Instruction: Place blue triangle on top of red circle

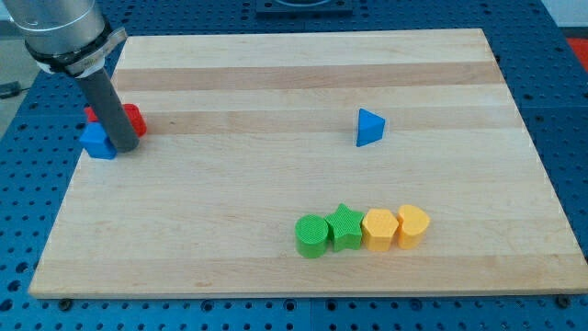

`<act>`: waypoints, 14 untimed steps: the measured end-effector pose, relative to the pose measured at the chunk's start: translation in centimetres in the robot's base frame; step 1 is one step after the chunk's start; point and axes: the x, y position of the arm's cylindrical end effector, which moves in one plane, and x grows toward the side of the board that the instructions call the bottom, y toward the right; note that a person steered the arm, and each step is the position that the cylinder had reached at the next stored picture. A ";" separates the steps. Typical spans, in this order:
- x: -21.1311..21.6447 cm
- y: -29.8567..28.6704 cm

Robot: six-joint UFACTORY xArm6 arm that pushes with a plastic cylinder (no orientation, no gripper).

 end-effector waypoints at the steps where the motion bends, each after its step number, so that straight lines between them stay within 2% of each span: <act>1: 0.0 -0.3; 2: 0.1 -0.5; 3: 1.6 5.8; 6: 4.1 35.0; 7: 2.7 39.4; 8: -1.6 39.1; 9: -2.5 36.8; 11: -1.7 30.5; 14: 3.2 28.3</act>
